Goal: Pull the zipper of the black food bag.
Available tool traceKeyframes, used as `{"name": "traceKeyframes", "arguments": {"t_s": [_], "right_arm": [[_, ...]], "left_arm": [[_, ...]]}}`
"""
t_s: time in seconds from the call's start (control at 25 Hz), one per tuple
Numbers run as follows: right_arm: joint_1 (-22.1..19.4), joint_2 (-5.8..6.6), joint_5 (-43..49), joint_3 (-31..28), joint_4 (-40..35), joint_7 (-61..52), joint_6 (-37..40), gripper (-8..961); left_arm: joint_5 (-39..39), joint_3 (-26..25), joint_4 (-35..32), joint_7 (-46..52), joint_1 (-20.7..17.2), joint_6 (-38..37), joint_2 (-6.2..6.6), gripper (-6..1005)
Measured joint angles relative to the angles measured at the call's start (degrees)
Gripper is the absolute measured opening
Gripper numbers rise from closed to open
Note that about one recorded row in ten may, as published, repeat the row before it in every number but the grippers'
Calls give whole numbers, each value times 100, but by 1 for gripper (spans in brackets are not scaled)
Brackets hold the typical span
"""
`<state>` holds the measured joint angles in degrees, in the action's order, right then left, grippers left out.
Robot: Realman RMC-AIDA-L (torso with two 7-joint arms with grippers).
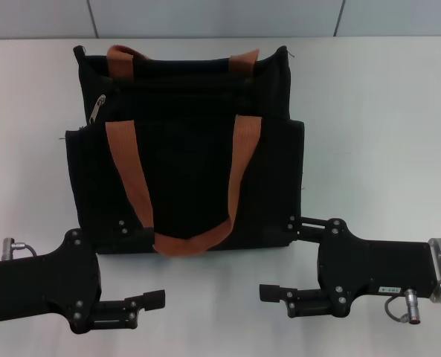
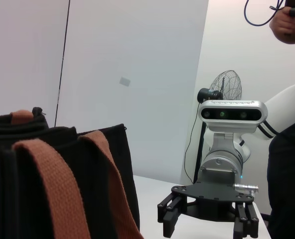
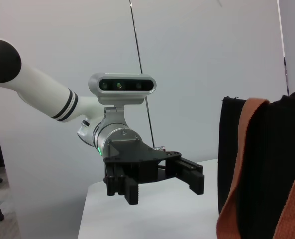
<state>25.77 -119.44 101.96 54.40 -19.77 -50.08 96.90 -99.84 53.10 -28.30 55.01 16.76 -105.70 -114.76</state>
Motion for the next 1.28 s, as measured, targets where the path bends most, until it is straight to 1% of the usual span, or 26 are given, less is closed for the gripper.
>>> {"name": "traceKeyframes", "arguments": {"t_s": [0.52,0.64,0.76,0.8,0.84,0.88,0.92,0.96,1.04,1.08,1.2,1.28], "right_arm": [[41,0,-2,1,0,-36,-27,789],[41,0,-2,1,-1,-37,-30,789],[42,0,-9,-2,-1,-39,-32,789],[42,0,-9,-4,-1,-39,-33,789],[42,0,-10,-5,0,-39,-36,789],[44,0,-13,-6,-1,-40,-40,789],[47,0,-25,-7,-1,-40,-46,788],[48,0,-38,-8,-1,-40,-53,788],[35,0,-72,-8,-1,-39,-65,788],[26,0,-80,-8,-1,-39,-67,788],[18,0,-81,-8,20,-23,-67,788],[16,0,-81,-8,40,-17,-66,788]], "left_arm": [[19,-9,0,1,3,-15,-2,809],[59,-321,0,-38,49,-257,-51,804],[59,-321,0,-38,49,-257,-51,799],[77,-786,6,-87,120,-458,-207,798],[77,-786,6,-87,120,-458,-207,796],[112,-1141,46,-169,221,-689,-334,795],[112,-1141,46,-169,221,-689,-334,793],[365,-1341,237,-281,325,-892,-376,792],[365,-1341,237,-281,325,-892,-376,788],[1423,-1425,453,-322,356,-914,-350,787],[1828,-1570,455,-270,316,-756,-311,782],[1889,-1759,443,-222,305,-436,-213,779]]}}
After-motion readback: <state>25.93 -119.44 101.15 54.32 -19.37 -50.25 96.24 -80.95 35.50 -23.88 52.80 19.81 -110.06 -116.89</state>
